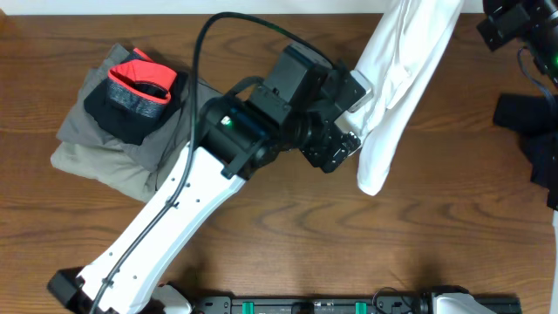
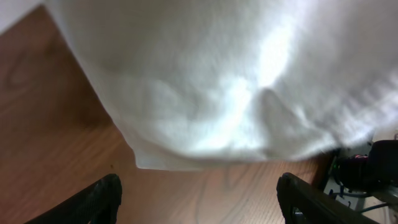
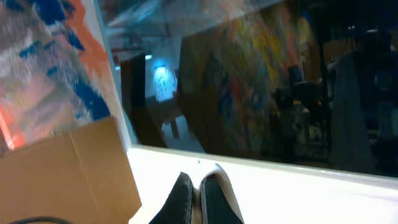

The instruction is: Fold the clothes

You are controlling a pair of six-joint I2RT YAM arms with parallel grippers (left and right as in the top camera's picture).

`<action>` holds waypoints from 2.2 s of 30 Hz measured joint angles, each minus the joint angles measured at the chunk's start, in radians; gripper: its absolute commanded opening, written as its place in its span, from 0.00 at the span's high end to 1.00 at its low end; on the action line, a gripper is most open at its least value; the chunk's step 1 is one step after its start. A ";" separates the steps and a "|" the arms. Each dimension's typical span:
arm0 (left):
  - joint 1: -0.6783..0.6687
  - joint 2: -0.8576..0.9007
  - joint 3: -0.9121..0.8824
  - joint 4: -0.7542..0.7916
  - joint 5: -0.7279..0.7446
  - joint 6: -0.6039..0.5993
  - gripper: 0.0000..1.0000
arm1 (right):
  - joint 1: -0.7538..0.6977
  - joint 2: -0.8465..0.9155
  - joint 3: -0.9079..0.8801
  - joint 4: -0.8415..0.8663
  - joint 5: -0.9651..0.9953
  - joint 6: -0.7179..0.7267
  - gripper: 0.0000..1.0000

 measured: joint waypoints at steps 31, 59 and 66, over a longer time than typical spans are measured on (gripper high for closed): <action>-0.109 0.063 -0.012 0.205 -0.323 -0.085 0.57 | 0.000 0.000 0.000 0.151 0.074 0.248 0.99; -0.132 -0.074 -0.013 0.148 -0.393 -0.229 0.27 | 0.021 0.079 0.000 0.088 0.229 0.216 0.99; -0.179 -0.052 -0.013 0.187 -0.381 -0.166 0.25 | 0.051 0.130 0.000 0.079 0.246 0.216 0.99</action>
